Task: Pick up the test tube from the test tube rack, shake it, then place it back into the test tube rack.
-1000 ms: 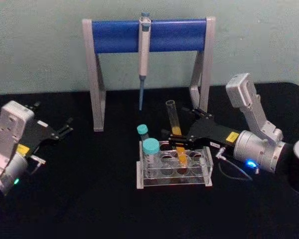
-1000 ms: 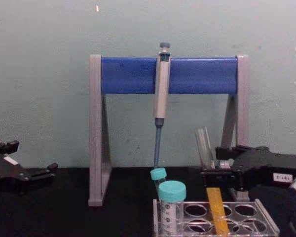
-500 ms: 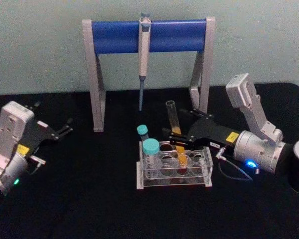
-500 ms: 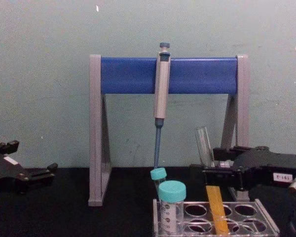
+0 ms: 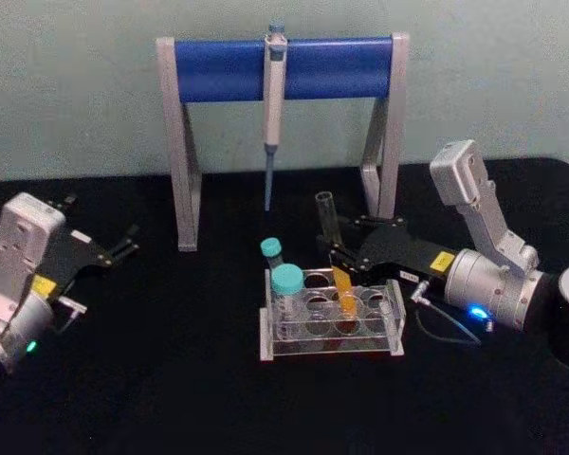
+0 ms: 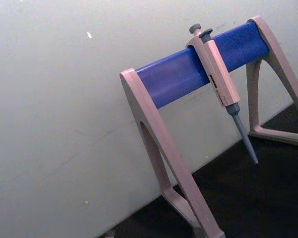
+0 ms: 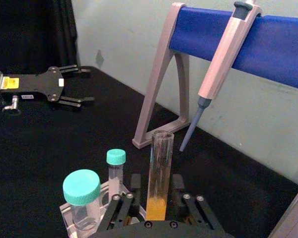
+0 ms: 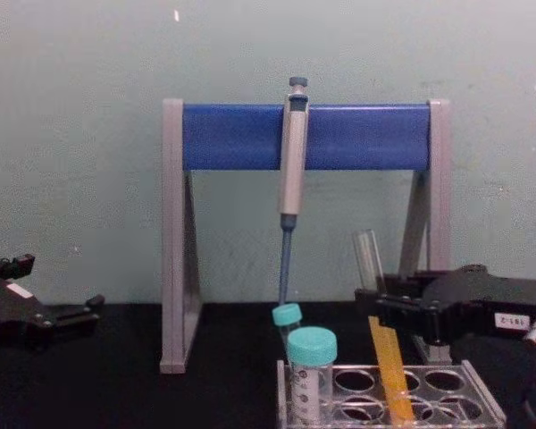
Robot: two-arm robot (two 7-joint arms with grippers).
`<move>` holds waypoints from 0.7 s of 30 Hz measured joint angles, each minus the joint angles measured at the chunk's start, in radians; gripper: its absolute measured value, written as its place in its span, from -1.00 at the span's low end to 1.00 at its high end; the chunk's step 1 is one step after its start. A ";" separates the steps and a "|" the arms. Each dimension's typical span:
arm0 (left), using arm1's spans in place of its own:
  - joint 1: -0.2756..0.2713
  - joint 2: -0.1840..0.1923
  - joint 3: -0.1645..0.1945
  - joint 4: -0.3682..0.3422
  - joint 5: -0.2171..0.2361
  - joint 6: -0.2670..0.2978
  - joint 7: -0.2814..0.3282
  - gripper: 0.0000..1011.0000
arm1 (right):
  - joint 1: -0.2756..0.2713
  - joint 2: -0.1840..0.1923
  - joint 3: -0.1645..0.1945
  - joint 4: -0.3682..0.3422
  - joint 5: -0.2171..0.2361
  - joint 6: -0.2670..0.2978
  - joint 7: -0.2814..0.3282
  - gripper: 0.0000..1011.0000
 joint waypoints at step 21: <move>0.000 0.000 0.000 0.000 0.000 0.000 0.000 0.98 | 0.000 0.000 0.000 0.000 0.000 0.000 0.000 -0.56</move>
